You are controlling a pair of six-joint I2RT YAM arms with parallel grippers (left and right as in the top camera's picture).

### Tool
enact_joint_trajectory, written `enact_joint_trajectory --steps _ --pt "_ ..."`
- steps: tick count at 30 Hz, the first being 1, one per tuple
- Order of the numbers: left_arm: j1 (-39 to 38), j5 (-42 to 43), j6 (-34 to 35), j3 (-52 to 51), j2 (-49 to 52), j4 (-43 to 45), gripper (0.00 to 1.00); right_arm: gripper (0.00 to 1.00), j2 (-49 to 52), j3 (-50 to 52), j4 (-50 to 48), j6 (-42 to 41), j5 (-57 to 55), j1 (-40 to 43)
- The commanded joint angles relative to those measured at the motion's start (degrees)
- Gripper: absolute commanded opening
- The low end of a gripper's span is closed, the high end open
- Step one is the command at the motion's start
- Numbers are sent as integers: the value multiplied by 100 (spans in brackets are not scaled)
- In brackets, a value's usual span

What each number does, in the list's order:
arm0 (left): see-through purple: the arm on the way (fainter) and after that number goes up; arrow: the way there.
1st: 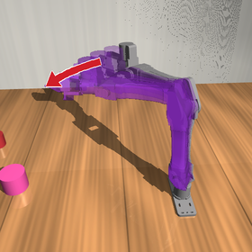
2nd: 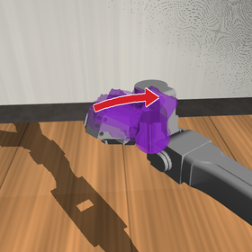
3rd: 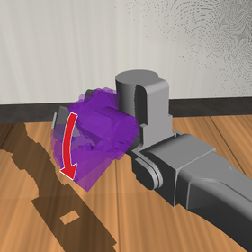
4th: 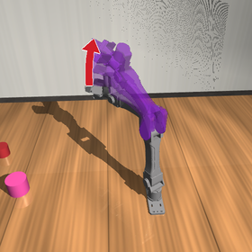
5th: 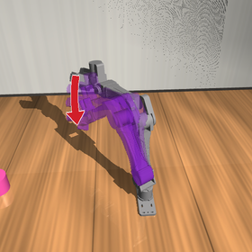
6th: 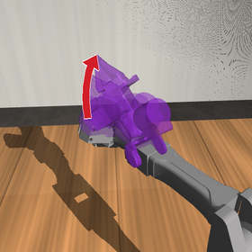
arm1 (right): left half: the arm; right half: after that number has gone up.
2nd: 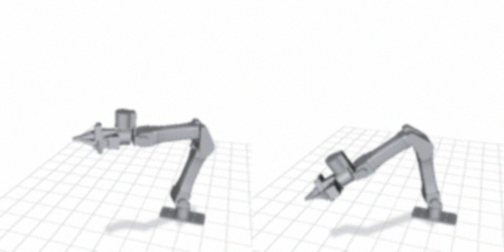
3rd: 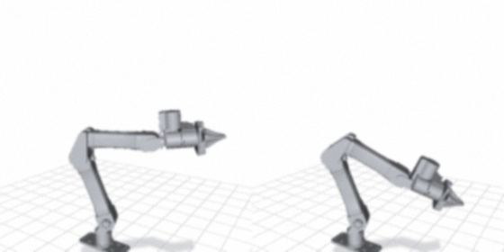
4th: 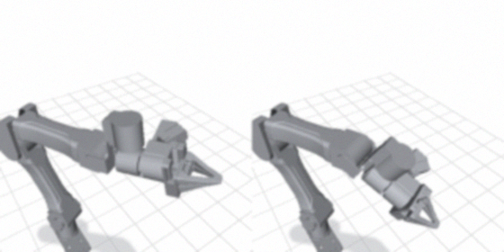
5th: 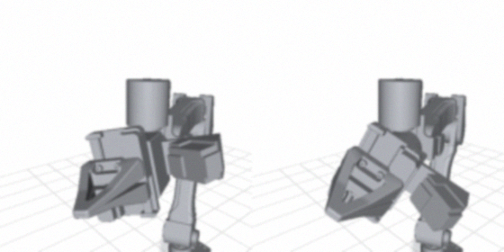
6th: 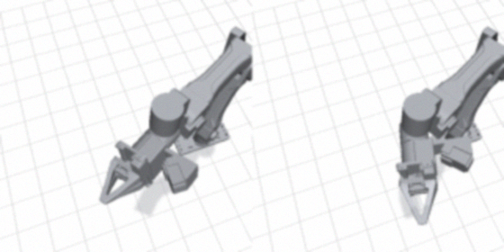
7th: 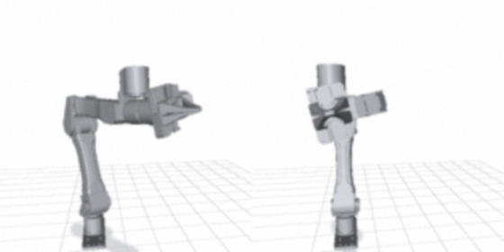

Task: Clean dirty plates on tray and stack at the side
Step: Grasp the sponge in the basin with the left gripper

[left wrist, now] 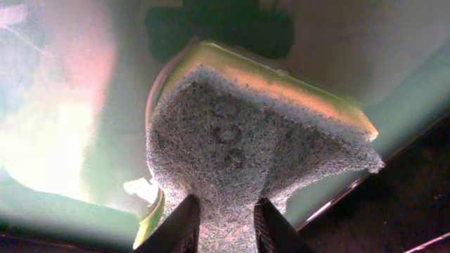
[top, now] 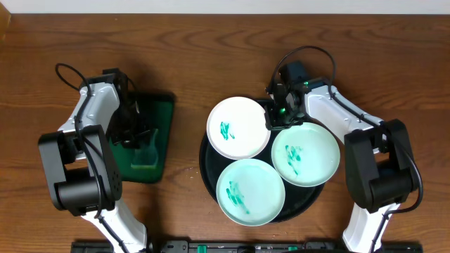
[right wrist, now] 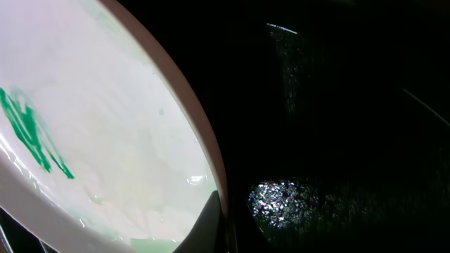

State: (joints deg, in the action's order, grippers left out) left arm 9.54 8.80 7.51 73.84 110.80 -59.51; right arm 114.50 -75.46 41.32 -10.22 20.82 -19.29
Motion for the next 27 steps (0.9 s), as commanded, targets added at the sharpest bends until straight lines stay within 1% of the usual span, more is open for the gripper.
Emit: enact_joint_trajectory --steps 1,2,3,5,6,7,8,9,10,15,16,17,18,19,20,22,27 --pt "-7 125 0 -57 348 15 27 1 26 20 55 87 2 -20" --pt "-7 131 2 -57 420 13 27 1 26 20 70 87 2 -20" --pt "-7 131 4 -57 511 9 36 1 26 20 83 90 0 -20" --pt "-7 131 4 -57 682 2 62 1 26 20 87 90 0 -20" --pt "-7 129 4 -57 743 -2 65 1 26 20 85 90 0 -20" --pt "-7 129 4 -57 789 -2 65 1 26 20 85 90 0 -20" --pt "-7 129 2 -57 815 2 53 1 26 20 85 90 2 -20" --pt "-7 129 4 -55 826 11 29 1 26 20 85 90 0 -20" --pt "-7 127 4 -55 826 24 8 1 26 20 85 90 0 -20" --pt "-7 127 24 -13 767 22 7 1 26 20 83 90 0 -20" --pt "-7 129 26 -11 739 17 10 1 26 20 83 90 0 -20" --pt "-7 129 24 -11 702 9 17 1 26 20 83 90 0 -20" --pt "-7 127 24 -11 669 4 36 1 26 20 83 90 0 -20" --pt "-7 127 24 -11 645 2 50 1 26 20 83 90 0 -17" --pt "-7 127 26 -11 627 -13 58 1 26 20 83 90 0 -17" --pt "-7 127 26 -2 605 -48 65 1 26 20 87 90 2 -20" --pt "-9 107 26 166 448 -304 66 1 26 20 87 90 2 -20"
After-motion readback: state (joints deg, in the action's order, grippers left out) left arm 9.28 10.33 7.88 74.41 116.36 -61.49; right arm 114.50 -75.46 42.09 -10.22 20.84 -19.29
